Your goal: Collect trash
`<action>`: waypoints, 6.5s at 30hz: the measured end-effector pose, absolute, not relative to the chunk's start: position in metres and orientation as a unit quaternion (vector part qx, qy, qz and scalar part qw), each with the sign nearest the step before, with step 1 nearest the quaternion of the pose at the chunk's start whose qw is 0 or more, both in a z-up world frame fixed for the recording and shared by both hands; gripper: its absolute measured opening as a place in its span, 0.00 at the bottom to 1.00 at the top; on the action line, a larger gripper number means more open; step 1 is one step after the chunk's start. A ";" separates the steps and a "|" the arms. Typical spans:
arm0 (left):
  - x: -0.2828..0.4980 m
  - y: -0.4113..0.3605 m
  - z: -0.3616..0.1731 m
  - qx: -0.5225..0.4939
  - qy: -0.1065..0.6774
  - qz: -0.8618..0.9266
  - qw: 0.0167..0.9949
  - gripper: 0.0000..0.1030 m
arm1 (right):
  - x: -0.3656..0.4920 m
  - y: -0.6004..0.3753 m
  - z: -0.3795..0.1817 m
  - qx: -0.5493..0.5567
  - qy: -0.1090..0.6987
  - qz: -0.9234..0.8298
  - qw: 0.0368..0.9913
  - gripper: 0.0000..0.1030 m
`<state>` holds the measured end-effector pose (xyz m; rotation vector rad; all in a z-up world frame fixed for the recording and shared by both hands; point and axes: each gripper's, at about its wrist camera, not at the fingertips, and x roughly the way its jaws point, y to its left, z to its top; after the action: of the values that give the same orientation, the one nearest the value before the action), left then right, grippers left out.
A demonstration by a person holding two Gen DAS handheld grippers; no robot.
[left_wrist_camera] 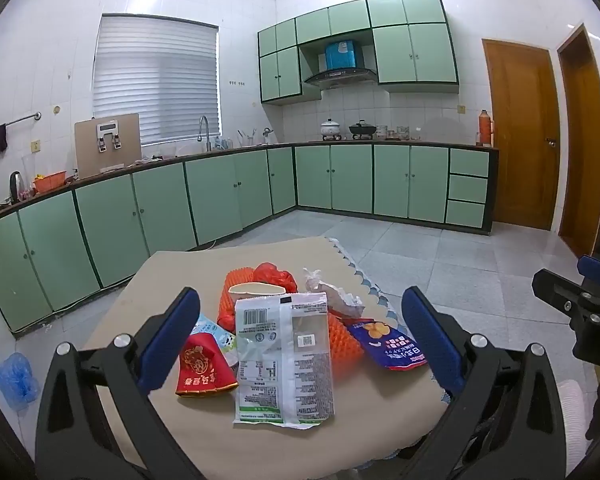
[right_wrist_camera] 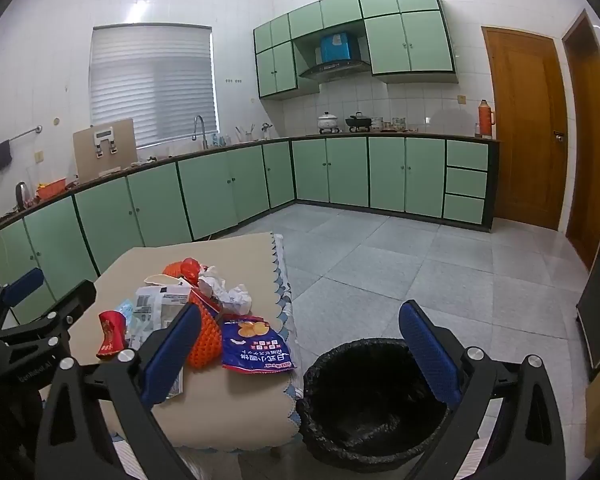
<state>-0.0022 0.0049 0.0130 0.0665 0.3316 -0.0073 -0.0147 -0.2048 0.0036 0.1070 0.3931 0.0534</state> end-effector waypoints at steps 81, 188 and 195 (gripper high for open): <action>-0.006 0.000 0.009 0.036 0.161 0.000 0.986 0.95 | -0.017 -0.212 0.016 0.062 0.189 0.027 0.980 0.94; 0.078 0.135 -0.129 -0.030 0.272 0.091 0.957 0.20 | 0.106 -0.114 -0.126 -0.028 0.316 0.138 0.938 0.09; 0.071 0.137 -0.120 -0.035 0.265 0.098 0.959 0.18 | 0.097 -0.120 -0.104 -0.011 0.295 0.143 0.945 0.05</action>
<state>0.0710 0.1368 -0.1203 -0.0703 0.5370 0.1979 0.0975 -0.1197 -0.1036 -0.0228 0.6018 0.2918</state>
